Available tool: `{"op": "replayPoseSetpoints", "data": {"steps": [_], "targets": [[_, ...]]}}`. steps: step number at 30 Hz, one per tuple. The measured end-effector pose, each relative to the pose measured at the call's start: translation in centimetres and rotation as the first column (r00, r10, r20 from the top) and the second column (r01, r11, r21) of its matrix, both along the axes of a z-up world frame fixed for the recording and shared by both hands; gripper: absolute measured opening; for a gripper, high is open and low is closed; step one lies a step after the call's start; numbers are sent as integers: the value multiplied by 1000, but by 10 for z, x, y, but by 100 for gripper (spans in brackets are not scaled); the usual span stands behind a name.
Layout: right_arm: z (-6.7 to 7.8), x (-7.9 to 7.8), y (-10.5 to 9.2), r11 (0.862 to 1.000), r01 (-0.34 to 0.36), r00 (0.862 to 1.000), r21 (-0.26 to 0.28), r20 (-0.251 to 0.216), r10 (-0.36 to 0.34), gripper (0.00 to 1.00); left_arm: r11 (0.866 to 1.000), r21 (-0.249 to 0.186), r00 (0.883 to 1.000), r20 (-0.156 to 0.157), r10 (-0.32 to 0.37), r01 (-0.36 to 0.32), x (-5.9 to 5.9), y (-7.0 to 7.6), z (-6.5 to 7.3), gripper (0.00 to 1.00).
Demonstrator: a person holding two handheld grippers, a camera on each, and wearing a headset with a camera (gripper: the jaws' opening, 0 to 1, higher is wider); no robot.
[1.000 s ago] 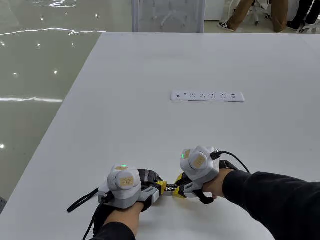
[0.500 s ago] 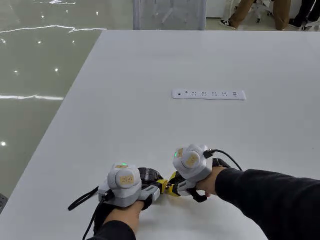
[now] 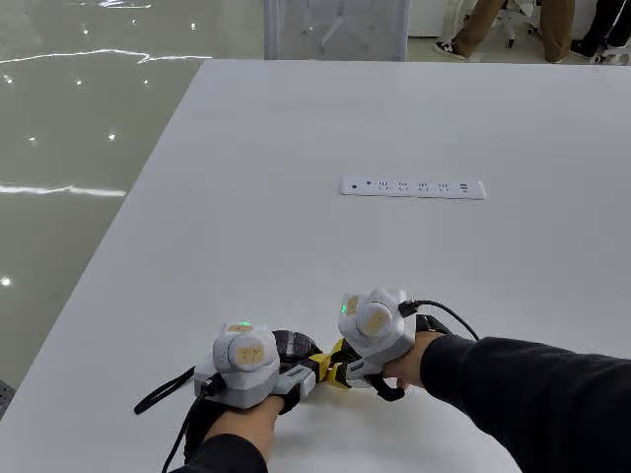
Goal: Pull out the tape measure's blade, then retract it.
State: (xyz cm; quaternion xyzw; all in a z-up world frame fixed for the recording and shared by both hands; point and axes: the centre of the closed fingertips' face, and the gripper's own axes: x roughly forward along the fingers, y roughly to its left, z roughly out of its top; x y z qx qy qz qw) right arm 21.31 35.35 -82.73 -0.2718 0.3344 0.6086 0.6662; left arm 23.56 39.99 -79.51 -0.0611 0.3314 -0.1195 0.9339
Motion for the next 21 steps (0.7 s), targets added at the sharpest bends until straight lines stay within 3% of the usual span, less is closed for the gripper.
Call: {"op": "replayPoseSetpoints", "data": {"steps": [11, 12, 21], "targets": [[1, 1, 1, 999, 48, 999, 17, -22, -48, 13, 1000, -5, 1000, -1, 0, 0, 0, 0, 0, 61], [1, 0, 1, 999, 32, 999, 11, -4, -32, 13, 1000, -3, 1000, 0, -1, 1, 0, 0, 0, 61], [1, 0, 1, 1000, 12, 1000, 3, 6, -12, 13, 1000, -10, 1000, 0, -3, 3, 0, 0, 0, 61]]}}
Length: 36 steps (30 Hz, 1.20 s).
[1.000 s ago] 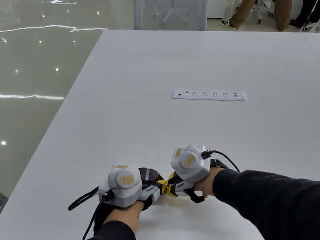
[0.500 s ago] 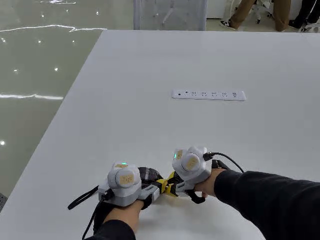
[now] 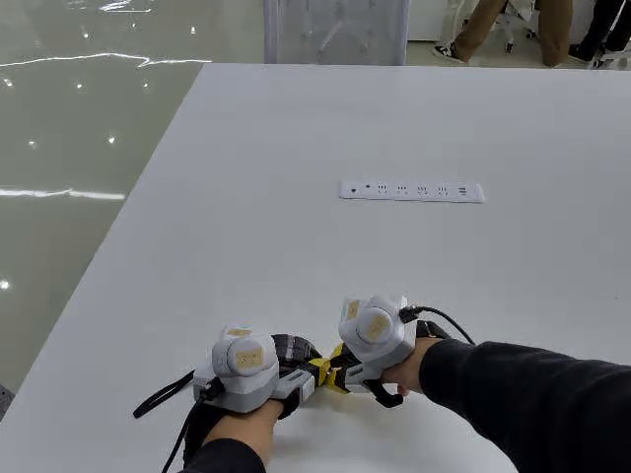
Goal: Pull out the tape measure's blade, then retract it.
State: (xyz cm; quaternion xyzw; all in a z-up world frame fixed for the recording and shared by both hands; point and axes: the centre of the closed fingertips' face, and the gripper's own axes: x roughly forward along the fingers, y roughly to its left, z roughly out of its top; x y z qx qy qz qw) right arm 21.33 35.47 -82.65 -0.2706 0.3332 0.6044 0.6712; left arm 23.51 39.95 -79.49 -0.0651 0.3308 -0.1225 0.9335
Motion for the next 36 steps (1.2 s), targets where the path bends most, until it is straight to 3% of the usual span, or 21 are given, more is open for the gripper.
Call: {"op": "replayPoseSetpoints", "data": {"steps": [4, 8, 10, 13, 15, 18, 20, 22, 25, 26, 28, 31, 33, 36], "targets": [[-1, -1, 2, 999, -33, 999, -14, 35, 34, 13, 999, -38, 999, -32, -40, 39, -1, 0, 0, 62], [0, 1, 1, 1000, -15, 1000, -12, 21, 15, 14, 995, -66, 995, -58, -82, 78, -3, 0, 1, 60], [0, 2, -1, 1000, 18, 1000, -16, 3, -18, 17, 993, -68, 993, -55, -103, 99, -3, 0, 3, 60], [8, 9, -5, 999, 35, 998, 12, 52, -36, 22, 990, -52, 990, -45, -135, 132, -3, 1, 7, 60], [10, 9, -10, 999, 45, 998, 18, 49, -46, 25, 987, -62, 987, -40, -153, 151, -2, 2, 11, 62], [15, 9, -18, 997, 70, 995, 34, 62, -72, 29, 970, -124, 977, -17, -213, 209, -5, -6, 19, 66], [18, 7, -24, 994, 99, 993, 46, 54, -102, 32, 968, -104, 973, -10, -231, 229, -5, -3, 19, 72], [22, 3, -32, 991, 115, 992, 64, 46, -118, 33, 962, -92, 966, -2, -259, 257, -7, -1, 21, 86], [25, -4, -46, 989, 127, 990, 71, 55, -131, 37, 946, -95, 951, 37, -309, 311, -11, 0, 25, 100], [28, -6, -52, 988, 135, 988, 76, 60, -140, 38, 935, -112, 941, 76, -329, 336, -13, -2, 32, 100], [31, -9, -63, 985, 151, 986, 84, 64, -157, 39, 932, -75, 933, 108, -345, 353, -14, 6, 34, 100], [36, -11, -78, 978, 184, 979, 98, 73, -191, 43, 930, -75, 931, 94, -352, 360, -20, 16, 32, 100], [42, -13, -88, 969, 217, 971, 119, 72, -226, 45, 925, -87, 926, 112, -361, 371, -24, 21, 35, 100], [54, -16, -103, 954, 257, 959, 157, 77, -271, 47, 930, -76, 929, 125, -348, 359, -30, 33, 37, 100]]}}
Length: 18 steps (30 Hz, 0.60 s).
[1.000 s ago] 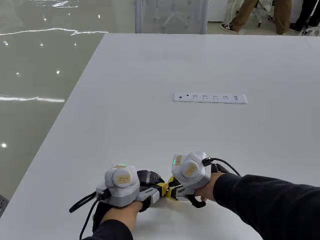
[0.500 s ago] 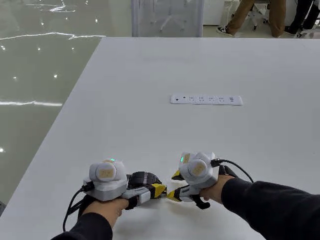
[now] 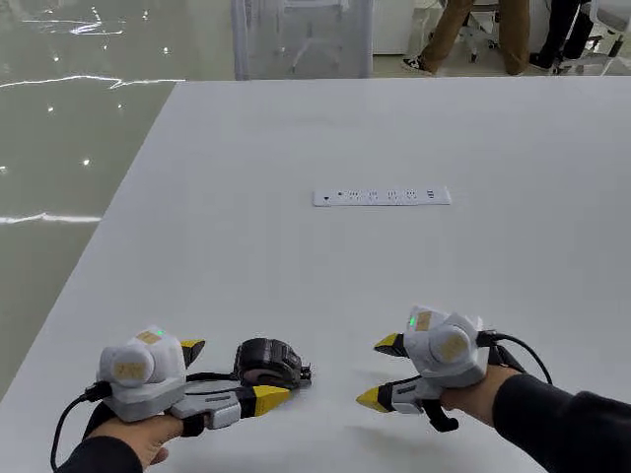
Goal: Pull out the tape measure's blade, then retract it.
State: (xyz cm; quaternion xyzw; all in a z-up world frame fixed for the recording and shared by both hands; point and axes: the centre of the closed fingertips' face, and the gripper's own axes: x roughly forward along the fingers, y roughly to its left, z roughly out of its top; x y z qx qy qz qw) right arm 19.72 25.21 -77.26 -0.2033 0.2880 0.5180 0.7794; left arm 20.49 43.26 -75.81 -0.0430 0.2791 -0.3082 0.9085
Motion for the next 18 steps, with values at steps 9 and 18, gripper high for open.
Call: {"op": "replayPoseSetpoints", "data": {"steps": [9, 18], "targets": [[18, -17, -53, 996, 85, 995, 19, 41, -85, 62, 999, 41, 999, 51, -11, 9, -10, 23, 10, 100], [18, -30, -103, 980, 200, 979, 11, 34, -200, 70, 995, 77, 998, 5, -60, 60, -24, 32, 9, 100]]}}
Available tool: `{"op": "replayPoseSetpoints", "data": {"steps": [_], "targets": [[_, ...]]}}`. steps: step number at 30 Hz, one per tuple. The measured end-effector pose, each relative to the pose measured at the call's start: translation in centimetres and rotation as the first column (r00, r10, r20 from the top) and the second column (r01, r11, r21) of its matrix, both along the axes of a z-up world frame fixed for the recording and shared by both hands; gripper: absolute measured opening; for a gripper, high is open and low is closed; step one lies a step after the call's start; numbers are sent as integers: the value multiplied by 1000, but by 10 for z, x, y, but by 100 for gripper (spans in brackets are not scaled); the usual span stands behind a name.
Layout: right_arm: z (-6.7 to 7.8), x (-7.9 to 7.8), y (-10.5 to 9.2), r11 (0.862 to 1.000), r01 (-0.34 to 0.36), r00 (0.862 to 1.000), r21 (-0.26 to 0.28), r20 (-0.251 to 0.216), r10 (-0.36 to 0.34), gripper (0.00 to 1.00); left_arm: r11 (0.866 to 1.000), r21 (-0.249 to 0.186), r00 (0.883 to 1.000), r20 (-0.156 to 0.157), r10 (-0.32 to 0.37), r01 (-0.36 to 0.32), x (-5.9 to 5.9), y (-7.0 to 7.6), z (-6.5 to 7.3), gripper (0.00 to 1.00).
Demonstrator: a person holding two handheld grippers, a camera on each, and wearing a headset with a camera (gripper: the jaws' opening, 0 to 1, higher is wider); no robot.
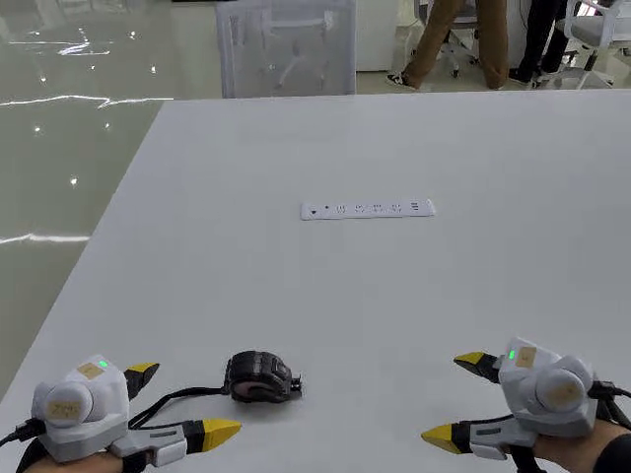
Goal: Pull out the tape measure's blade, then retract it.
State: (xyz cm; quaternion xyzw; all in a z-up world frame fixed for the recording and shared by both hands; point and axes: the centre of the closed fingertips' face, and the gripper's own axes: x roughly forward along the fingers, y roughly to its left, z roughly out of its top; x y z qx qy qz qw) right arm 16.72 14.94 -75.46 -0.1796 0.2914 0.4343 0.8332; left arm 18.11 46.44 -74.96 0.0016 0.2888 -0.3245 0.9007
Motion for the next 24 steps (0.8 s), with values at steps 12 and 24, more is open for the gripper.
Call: {"op": "replayPoseSetpoints", "data": {"steps": [12, 24], "targets": [[4, -9, -59, 995, 92, 996, 30, -10, -92, 84, 1000, 2, 999, 37, 0, 0, -9, 13, 6, 100], [7, -23, -89, 992, 120, 993, 28, 10, -120, 100, 1000, 7, 998, 57, -17, 17, -16, 26, 19, 100]]}}
